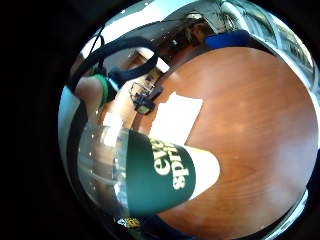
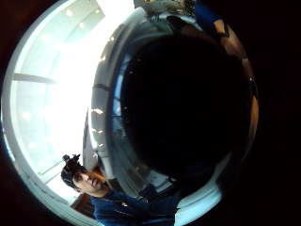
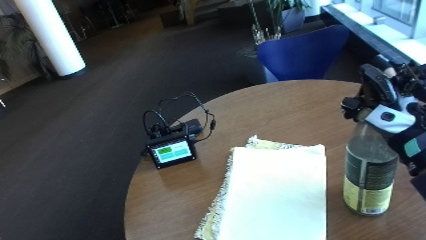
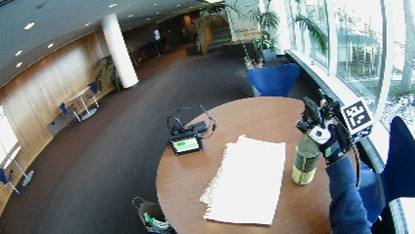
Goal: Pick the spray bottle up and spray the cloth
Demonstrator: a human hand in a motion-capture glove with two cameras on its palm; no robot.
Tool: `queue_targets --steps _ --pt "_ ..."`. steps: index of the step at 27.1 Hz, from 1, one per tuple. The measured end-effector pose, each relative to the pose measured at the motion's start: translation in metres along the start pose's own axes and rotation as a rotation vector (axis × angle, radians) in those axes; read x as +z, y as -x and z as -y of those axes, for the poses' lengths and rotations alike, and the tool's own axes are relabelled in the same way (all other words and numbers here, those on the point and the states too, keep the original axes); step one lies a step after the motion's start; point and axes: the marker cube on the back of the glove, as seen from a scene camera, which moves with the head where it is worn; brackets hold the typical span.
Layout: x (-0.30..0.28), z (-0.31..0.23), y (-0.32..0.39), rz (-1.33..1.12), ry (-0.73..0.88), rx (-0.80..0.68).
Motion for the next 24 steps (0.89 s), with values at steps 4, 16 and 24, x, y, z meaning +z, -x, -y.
queue_targets --steps 4,16,24 --pt "0.026 0.014 0.005 0.098 0.021 0.001" --pt "0.060 0.006 0.022 0.033 -0.180 0.003" --pt "0.051 -0.006 0.009 0.110 -0.132 -0.009"
